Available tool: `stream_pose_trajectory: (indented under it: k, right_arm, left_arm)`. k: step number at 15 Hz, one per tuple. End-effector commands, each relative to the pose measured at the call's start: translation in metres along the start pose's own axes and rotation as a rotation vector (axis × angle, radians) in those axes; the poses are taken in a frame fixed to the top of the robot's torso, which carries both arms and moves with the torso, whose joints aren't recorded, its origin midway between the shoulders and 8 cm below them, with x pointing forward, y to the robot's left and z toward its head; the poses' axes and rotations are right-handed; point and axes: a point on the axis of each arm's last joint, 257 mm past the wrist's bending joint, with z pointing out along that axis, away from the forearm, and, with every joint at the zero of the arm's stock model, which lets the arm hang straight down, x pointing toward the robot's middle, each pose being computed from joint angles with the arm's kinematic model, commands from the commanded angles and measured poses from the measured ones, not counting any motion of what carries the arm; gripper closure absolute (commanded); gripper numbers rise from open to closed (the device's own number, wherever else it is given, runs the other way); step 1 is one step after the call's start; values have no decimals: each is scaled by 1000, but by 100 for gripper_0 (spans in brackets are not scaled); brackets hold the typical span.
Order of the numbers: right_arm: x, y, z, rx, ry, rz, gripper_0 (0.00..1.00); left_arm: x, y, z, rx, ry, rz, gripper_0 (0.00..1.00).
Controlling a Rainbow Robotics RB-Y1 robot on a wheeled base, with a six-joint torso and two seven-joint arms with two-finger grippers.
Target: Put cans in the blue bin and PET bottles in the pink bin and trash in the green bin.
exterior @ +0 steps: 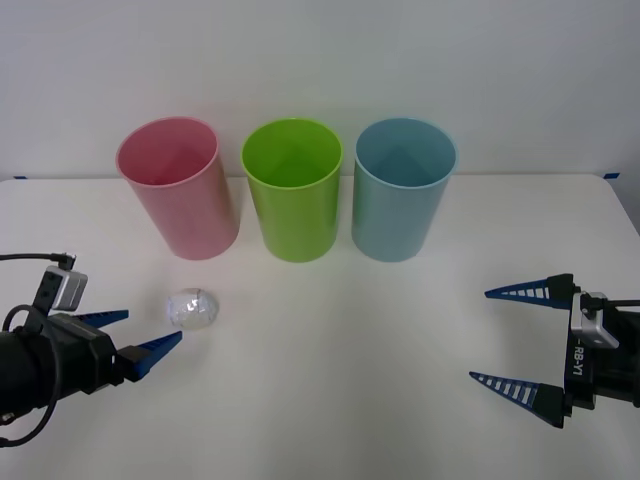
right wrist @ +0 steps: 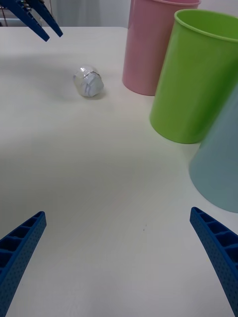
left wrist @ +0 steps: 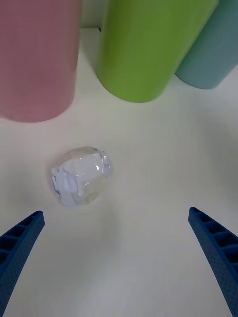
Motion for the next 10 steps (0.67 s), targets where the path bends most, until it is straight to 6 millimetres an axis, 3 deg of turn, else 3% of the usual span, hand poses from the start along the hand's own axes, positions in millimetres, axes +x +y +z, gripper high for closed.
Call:
stream_pose_trajectory:
  k: [1,10]
  right_arm:
    - [0,0,0,0,0,0,0]
    - [0,0,0,0,0,0,0]
  left_arm:
    - [7,5,6,-38,38,87,0]
    - [5,35,39,-84,176,114,0]
